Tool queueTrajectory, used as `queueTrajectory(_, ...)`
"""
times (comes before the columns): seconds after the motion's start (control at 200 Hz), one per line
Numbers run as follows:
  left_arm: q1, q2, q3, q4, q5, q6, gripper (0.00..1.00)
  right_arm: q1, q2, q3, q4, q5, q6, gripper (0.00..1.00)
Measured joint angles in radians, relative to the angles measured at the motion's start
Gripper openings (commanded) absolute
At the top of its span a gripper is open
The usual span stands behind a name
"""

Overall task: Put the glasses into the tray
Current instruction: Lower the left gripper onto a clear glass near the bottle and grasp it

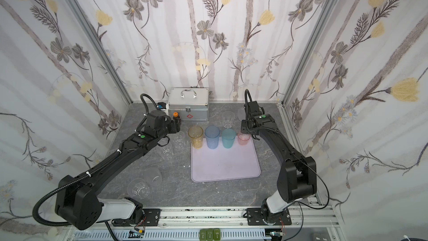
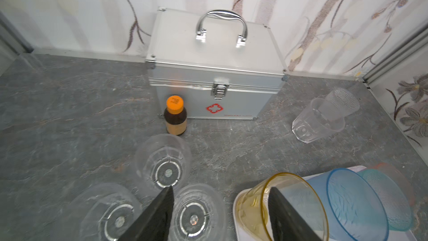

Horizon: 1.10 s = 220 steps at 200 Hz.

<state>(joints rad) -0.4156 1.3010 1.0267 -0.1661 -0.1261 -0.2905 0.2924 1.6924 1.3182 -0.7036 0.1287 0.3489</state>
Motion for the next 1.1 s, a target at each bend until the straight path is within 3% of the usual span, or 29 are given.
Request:
queueTrajectory(0.19, 0.159, -0.118, -0.086, -0.133, 0.082, -0.056, 0.61, 0.126, -0.067, -0.06, 0.077, -0.045, 0.071, 0.49)
queueTrajectory(0.4, 0.259, -0.164, -0.194, -0.24, 0.137, -0.109, 0.48, 0.28, -0.082, -0.062, 0.167, -0.052, 0.129, 0.49)
queueTrajectory(0.914, 0.268, -0.079, -0.263, -0.256, 0.18, -0.136, 0.35, 0.374, -0.085, -0.14, 0.237, -0.043, 0.174, 0.49)
queueTrajectory(1.099, 0.268, -0.051, -0.283, -0.233, 0.172, -0.136, 0.14, 0.393, -0.073, -0.132, 0.263, -0.043, 0.175, 0.49)
